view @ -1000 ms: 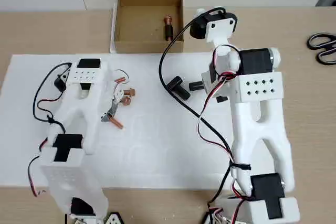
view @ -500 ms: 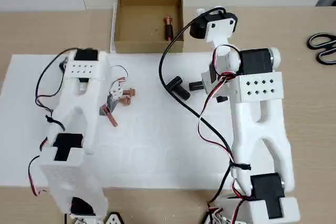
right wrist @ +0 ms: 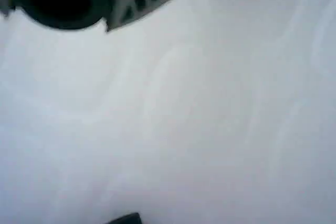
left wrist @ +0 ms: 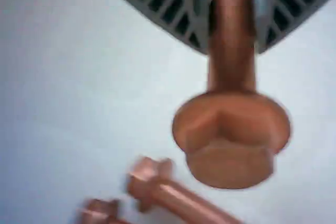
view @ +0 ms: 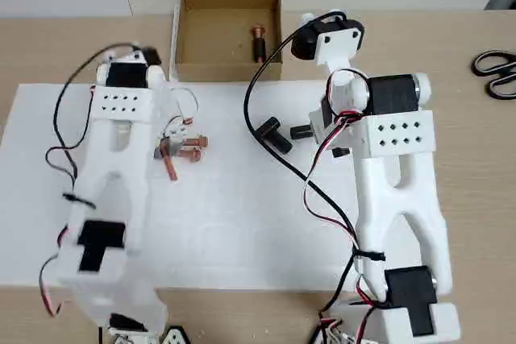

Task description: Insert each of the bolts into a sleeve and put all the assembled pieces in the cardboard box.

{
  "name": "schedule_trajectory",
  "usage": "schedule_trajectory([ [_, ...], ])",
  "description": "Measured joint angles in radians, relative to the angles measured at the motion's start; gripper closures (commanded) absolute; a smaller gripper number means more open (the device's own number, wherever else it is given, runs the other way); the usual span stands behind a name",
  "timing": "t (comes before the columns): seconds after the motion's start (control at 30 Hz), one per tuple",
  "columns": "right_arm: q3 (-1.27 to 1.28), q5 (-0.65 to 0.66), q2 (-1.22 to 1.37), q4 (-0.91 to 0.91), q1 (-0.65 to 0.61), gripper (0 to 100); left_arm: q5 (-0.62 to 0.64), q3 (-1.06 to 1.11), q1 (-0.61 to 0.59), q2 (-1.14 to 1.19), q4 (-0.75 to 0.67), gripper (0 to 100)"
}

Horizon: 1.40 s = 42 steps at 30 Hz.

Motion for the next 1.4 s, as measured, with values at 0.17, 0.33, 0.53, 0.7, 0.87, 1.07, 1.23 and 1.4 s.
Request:
schedule_trajectory([
  [0.17,0.054,0.0,0.0,-0.002,0.0,99.5,0.0,0.0,0.051,-0.173,0.006,99],
  [0.33,0.074,0.0,-0.002,-0.002,0.0,99.5,0.0,0.0,0.078,-0.281,0.009,99],
  [0.53,0.074,0.0,-0.002,-0.002,0.0,99.3,-0.034,0.074,0.115,-0.362,0.011,99],
  [0.7,0.074,0.0,-0.002,-0.002,0.0,99.2,-0.055,0.115,0.133,-0.448,0.012,99],
  [0.87,0.074,0.0,-0.002,-0.002,0.0,99.2,-0.055,0.173,0.133,-0.516,0.012,99],
  [1.07,0.074,0.0,-0.002,-0.002,0.002,99.2,-0.061,0.27,0.133,-0.637,0.012,99],
  [1.23,0.074,0.0,-0.002,-0.002,0.0,99.2,-0.133,0.46,0.133,-0.76,-0.083,99],
  [1.4,0.074,0.0,-0.002,-0.002,0.0,99.2,-0.222,0.76,0.133,-0.83,-0.338,99],
])
